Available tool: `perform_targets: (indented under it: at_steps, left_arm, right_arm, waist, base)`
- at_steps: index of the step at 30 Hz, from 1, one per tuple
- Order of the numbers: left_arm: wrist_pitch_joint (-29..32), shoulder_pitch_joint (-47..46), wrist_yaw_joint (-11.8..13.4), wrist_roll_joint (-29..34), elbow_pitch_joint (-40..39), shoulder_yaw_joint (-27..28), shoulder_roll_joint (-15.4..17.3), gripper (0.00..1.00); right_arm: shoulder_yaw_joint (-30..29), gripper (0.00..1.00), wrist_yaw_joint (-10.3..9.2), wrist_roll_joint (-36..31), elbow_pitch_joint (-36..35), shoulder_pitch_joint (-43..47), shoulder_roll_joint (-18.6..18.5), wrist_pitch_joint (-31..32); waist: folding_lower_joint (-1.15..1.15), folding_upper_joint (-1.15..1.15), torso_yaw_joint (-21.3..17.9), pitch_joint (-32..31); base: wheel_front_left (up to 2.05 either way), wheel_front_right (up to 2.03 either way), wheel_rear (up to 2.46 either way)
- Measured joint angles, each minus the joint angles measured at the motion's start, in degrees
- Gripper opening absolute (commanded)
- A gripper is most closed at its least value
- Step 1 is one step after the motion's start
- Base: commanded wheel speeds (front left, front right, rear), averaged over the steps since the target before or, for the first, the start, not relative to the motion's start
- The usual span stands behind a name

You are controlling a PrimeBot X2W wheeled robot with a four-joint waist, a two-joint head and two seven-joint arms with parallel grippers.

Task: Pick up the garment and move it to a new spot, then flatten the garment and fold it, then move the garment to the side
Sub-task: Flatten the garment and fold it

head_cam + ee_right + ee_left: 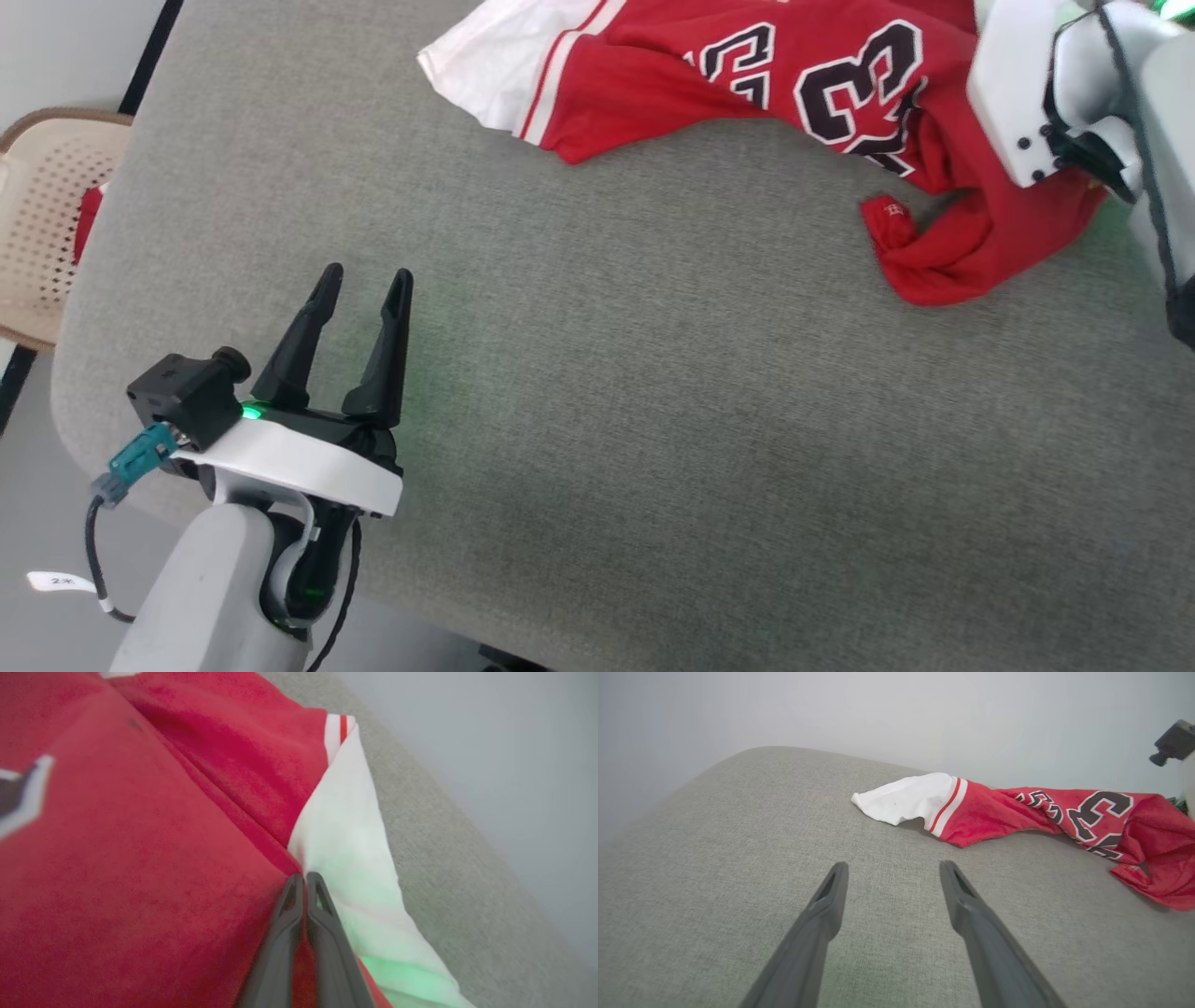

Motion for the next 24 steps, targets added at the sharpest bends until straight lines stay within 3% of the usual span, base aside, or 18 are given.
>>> perform_targets:
  at_steps: [8,11,13,14,16,24]
  left_arm:
    - [0.00,1.24,0.00,0.01,-0.75,1.44,1.22,1.00]
    - [0.00,2.33,0.00,0.34,-1.04,2.52,1.83,1.00]
    - [0.00,3.03,0.00,0.56,-1.45,3.14,2.22,1.00]
    - [0.00,3.43,0.00,0.68,-1.69,3.41,2.40,1.00]
    - [0.00,4.05,0.00,0.81,-2.07,4.13,2.70,1.00]
    - [0.00,6.12,0.00,1.26,-3.49,5.12,3.42,1.00]
  right_arm:
    - [-12.73,0.00,-0.02,-1.65,-0.73,4.62,1.55,-10.38]
    - [-17.91,0.09,-0.09,-0.90,-4.64,10.30,2.81,-12.63]
    - [-21.34,0.11,-0.09,0.21,-8.73,14.96,3.76,-13.30]
    - [-22.79,0.04,-0.10,0.70,-11.07,17.39,4.09,-13.22]
    - [-25.66,0.00,-0.10,1.52,-16.79,22.91,4.47,-12.26]
    - [-39.97,0.00,-0.14,0.65,-42.34,45.34,8.53,-6.37]
  waist:
    - [0.00,0.00,-3.13,-2.04]
    - [0.00,0.00,-4.86,-3.12]
    - [0.00,0.00,-6.24,-3.83]
    - [0.00,0.00,-6.96,-4.17]
    - [0.00,0.00,-8.47,-4.85]
    - [0.00,0.00,-13.90,-7.16]
  base:
    - [0.00,0.00,0.00]
    - [0.00,0.00,0.00]
    - [0.00,0.00,0.00]
    - [0.00,0.00,0.00]
    - [0.00,0.00,0.00]
    - [0.00,0.00,0.00]
